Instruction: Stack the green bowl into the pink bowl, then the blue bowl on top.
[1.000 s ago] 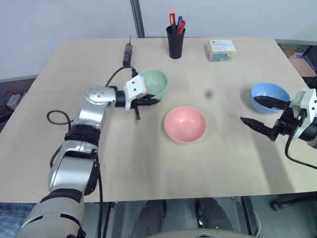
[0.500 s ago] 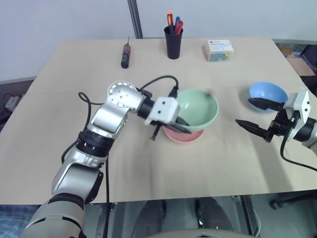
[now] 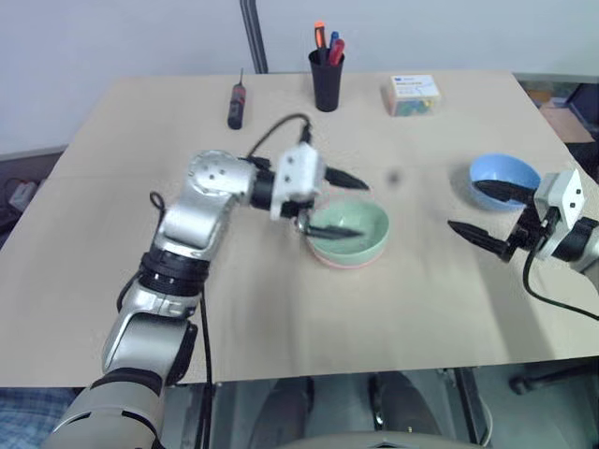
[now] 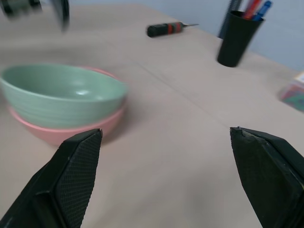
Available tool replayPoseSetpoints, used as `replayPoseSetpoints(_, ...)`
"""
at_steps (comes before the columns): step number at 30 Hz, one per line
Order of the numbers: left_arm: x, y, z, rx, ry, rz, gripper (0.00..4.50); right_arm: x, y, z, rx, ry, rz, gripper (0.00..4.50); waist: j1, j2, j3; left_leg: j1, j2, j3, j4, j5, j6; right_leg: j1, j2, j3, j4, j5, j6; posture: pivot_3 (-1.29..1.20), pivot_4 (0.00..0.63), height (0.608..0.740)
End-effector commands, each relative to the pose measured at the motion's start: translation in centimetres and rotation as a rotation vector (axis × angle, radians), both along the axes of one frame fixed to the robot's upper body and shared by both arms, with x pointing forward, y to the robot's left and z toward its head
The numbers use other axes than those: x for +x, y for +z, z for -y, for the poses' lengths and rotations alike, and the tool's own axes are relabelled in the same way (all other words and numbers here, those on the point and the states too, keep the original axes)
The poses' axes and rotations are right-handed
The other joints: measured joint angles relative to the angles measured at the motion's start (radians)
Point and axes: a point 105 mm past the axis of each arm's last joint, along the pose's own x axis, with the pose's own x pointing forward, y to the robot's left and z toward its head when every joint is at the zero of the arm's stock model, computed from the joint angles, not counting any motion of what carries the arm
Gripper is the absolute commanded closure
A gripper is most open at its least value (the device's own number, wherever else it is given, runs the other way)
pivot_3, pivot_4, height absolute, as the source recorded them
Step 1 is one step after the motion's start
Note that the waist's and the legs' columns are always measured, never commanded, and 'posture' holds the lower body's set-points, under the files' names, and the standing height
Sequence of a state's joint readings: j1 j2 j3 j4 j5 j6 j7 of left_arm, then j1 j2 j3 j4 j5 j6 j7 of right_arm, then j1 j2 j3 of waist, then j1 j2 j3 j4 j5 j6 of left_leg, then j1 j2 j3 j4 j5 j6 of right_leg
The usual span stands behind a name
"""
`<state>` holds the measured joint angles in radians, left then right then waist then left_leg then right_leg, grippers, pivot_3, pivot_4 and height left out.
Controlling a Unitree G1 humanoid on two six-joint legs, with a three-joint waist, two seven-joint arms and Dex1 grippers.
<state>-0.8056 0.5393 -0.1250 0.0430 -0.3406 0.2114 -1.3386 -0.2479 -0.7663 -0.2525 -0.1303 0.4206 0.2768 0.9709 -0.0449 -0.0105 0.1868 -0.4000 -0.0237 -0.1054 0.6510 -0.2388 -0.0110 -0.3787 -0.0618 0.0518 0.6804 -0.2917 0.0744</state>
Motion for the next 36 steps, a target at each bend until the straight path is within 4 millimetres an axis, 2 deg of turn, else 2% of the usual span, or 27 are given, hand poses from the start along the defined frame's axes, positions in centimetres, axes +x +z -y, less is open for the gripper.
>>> replayPoseSetpoints(1, -0.2, 1.7, -4.3, -0.253, 0.071, -0.078, 0.75, 1.9, 0.8, 1.2, -0.076, -0.073, 0.057, 0.00, -0.001, 0.000, 0.000, 0.001, 0.000, 0.001, 0.000, 0.000, 0.000, 0.000, 0.000, 0.001, 0.000, 0.000, 0.000, 0.00, 0.150, 0.740)
replayPoseSetpoints(3, -0.4, 1.7, -6.1, -0.327, 0.101, -0.099, 0.75, 2.9, 0.8, 1.7, -0.095, -0.103, 0.065, 0.00, -0.007, 0.001, 0.000, 0.001, 0.001, 0.001, 0.000, 0.000, 0.000, 0.000, 0.000, 0.001, 0.000, 0.000, 0.000, 0.00, 0.150, 0.740)
replayPoseSetpoints(6, -0.5, 0.6, -9.2, -0.336, 0.200, -0.140, 0.75, 5.0, 0.4, 3.2, -0.148, -0.191, 0.037, 0.00, -0.009, 0.000, 0.000, 0.001, 0.001, 0.001, 0.000, 0.000, 0.000, 0.000, 0.000, 0.002, 0.000, 0.000, 0.000, 0.00, 0.150, 0.740)
replayPoseSetpoints(10, -1.7, -0.2, -11.7, -0.366, 0.255, -0.179, 0.75, 7.4, -0.8, 4.3, -0.204, -0.258, -0.043, 0.00, -0.002, 0.001, 0.000, 0.000, 0.001, 0.001, -0.001, 0.000, 0.000, 0.000, 0.000, 0.001, -0.001, 0.000, 0.000, 0.00, 0.150, 0.740)
replayPoseSetpoints(13, -2.1, -0.2, -12.8, -0.397, 0.297, -0.161, 0.75, 8.8, -2.0, 4.6, -0.229, -0.280, -0.123, 0.00, 0.003, 0.001, 0.001, 0.000, 0.001, 0.002, 0.000, 0.000, 0.000, -0.001, -0.001, 0.001, -0.001, 0.000, 0.000, 0.00, 0.150, 0.740)
replayPoseSetpoints(18, -3.7, -1.0, -13.4, -0.387, 0.292, -0.193, 0.75, 10.1, -3.7, 5.4, -0.282, -0.328, -0.214, 0.00, 0.001, 0.001, 0.001, 0.000, 0.001, 0.003, -0.002, 0.000, 0.000, -0.001, -0.001, 0.002, -0.002, 0.000, 0.000, 0.00, 0.150, 0.740)
replayPoseSetpoints(20, -4.7, -1.2, -13.5, -0.386, 0.269, -0.215, 0.65, 10.5, -4.1, 5.8, -0.295, -0.353, -0.231, 0.50, 0.000, 0.001, 0.001, 0.000, 0.001, 0.003, -0.002, 0.000, 0.000, -0.001, -0.001, 0.002, -0.002, 0.000, 0.000, 0.00, 0.150, 0.740)
replayPoseSetpoints(21, -5.0, -1.2, -13.5, -0.390, 0.264, -0.218, 0.65, 10.5, -4.3, 5.8, -0.306, -0.342, -0.233, 0.56, 0.000, 0.001, 0.001, 0.000, 0.001, 0.003, -0.002, 0.000, 0.000, -0.001, -0.001, 0.002, -0.002, 0.000, 0.000, 0.00, 0.150, 0.740)
replayPoseSetpoints(23, -5.3, -1.3, -13.6, -0.391, 0.270, -0.213, 0.65, 10.6, -4.4, 5.7, -0.312, -0.332, -0.232, 1.32, 0.000, 0.001, 0.001, 0.000, 0.001, 0.003, -0.003, 0.000, 0.000, -0.002, -0.001, 0.002, -0.002, 0.000, 0.000, 0.00, 0.150, 0.740)
replayPoseSetpoints(24, -5.4, -1.3, -13.6, -0.390, 0.273, -0.209, 0.65, 10.7, -4.4, 5.7, -0.310, -0.330, -0.233, 1.86, 0.000, 0.001, 0.001, 0.000, 0.001, 0.003, -0.003, 0.000, 0.000, -0.002, -0.001, 0.002, -0.002, 0.000, 0.000, 0.00, 0.150, 0.740)
replayPoseSetpoints(25, -5.5, -1.4, -13.5, -0.396, 0.276, -0.212, 0.65, 10.7, -4.4, 5.7, -0.310, -0.326, -0.234, 1.97, 0.001, 0.001, 0.001, 0.000, 0.001, 0.003, -0.003, 0.000, 0.000, -0.002, -0.001, 0.002, -0.002, 0.000, 0.000, 0.00, 0.150, 0.740)
replayPoseSetpoints(31, -5.7, -1.8, -13.4, -0.394, 0.283, -0.217, 0.65, 10.9, -4.0, 5.5, -0.325, -0.308, -0.220, 4.30, -0.001, 0.001, 0.001, 0.001, 0.001, 0.004, -0.002, 0.000, 0.000, -0.001, -0.001, 0.002, -0.001, 0.000, 0.000, 0.00, 0.150, 0.740)
replayPoseSetpoints(34, -5.6, -1.9, -13.5, -0.391, 0.290, -0.215, 0.65, 10.9, -3.5, 5.2, -0.351, -0.277, -0.193, 4.41, -0.001, 0.001, 0.001, 0.001, 0.001, 0.003, -0.002, 0.000, 0.000, -0.001, 0.000, 0.002, -0.001, 0.000, -0.001, 0.00, 0.150, 0.740)
replayPoseSetpoints(36, -5.6, -2.0, -13.6, -0.392, 0.291, -0.216, 0.65, 10.7, -2.3, 4.0, -0.378, -0.204, -0.130, 4.41, -0.002, 0.001, 0.001, 0.001, 0.001, 0.004, -0.002, 0.000, 0.000, -0.001, -0.001, 0.003, -0.001, 0.000, -0.001, 0.00, 0.150, 0.740)
